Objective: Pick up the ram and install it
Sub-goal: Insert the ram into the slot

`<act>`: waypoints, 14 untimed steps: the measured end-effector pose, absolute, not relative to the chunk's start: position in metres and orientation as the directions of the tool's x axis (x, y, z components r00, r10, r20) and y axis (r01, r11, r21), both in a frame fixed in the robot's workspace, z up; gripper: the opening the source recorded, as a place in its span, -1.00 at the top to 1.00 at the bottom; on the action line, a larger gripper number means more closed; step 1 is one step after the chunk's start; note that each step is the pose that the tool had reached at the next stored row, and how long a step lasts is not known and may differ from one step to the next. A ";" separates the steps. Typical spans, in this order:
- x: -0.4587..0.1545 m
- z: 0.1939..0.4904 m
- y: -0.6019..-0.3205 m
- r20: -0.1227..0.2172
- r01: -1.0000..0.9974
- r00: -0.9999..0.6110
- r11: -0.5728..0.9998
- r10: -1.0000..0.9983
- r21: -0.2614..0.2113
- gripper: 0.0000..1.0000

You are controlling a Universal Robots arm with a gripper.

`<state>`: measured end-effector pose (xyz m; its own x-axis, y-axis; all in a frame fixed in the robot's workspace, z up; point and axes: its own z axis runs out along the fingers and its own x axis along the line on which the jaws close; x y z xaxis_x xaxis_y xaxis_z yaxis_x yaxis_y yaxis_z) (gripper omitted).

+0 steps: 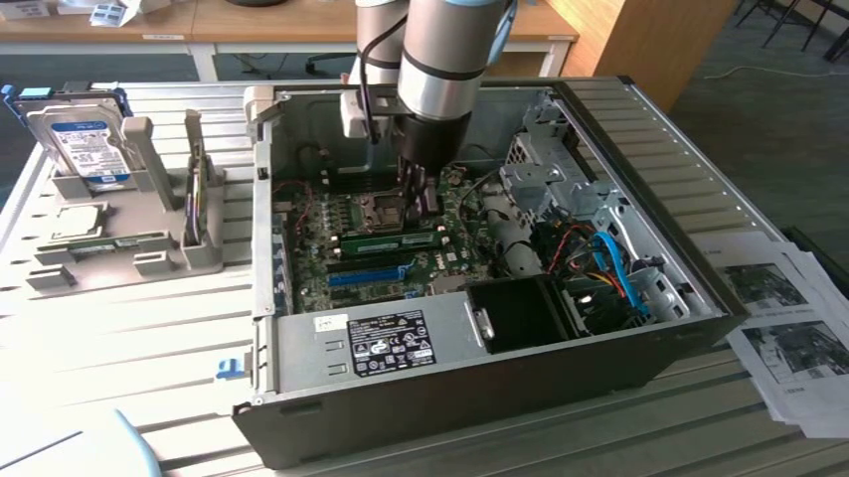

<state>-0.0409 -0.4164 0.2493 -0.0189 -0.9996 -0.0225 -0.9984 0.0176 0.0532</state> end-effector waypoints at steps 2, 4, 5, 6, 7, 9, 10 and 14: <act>-0.041 0.250 -0.416 -0.022 -0.998 -0.019 0.018 -1.000 0.053 0.63; -0.041 0.251 -0.416 -0.022 -0.998 -0.019 0.018 -1.000 0.053 0.63; -0.041 0.251 -0.416 -0.022 -0.998 -0.019 0.018 -1.000 0.053 0.63; -0.041 0.251 -0.416 -0.022 -0.998 -0.019 0.018 -1.000 0.053 0.63; -0.041 0.252 -0.416 -0.022 -0.998 -0.019 0.018 -1.000 0.053 0.63; -0.041 0.252 -0.416 -0.022 -0.998 -0.019 0.018 -1.000 0.053 0.63; -0.041 0.253 -0.416 -0.021 -0.998 -0.019 0.018 -1.000 0.053 0.63; -0.041 0.254 -0.416 -0.021 -0.998 -0.019 0.018 -1.000 0.053 0.63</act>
